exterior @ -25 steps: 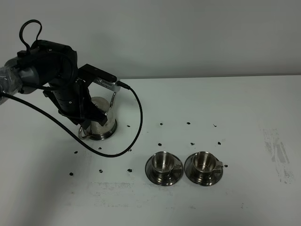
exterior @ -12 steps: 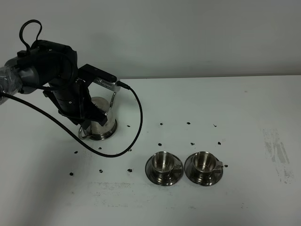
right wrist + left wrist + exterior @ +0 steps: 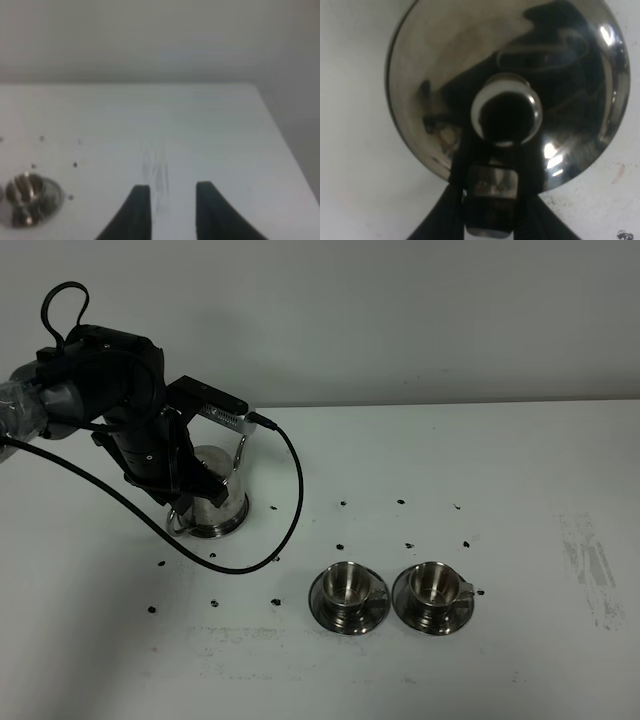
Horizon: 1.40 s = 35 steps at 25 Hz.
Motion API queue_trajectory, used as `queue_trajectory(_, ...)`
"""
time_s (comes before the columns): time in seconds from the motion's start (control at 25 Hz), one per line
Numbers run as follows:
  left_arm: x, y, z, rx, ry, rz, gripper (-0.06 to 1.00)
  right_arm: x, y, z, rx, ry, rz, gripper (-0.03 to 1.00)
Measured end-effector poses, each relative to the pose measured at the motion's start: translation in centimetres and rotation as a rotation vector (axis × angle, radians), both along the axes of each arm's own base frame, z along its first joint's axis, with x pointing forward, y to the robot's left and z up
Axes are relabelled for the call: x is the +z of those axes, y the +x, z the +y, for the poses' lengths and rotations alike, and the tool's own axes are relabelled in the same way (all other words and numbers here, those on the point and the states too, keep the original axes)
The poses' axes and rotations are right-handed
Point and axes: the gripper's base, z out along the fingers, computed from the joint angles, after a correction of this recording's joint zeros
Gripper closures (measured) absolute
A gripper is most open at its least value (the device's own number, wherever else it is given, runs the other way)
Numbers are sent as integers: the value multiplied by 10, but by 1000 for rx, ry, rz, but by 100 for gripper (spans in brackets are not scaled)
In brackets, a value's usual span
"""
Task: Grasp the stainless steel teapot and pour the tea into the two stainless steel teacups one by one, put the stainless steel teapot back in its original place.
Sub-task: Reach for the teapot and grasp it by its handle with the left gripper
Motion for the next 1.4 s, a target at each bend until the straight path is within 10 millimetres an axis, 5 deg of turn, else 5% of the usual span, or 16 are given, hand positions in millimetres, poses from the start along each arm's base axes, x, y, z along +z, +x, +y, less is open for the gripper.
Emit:
queue_trajectory(0.4,0,0,0,0,-1,-3,73,-36,-1,0,6,9,296,74)
queue_trajectory(1.4,0,1,0,-1,-3,-9,73,-37,-1,-1,-4,14,298,74)
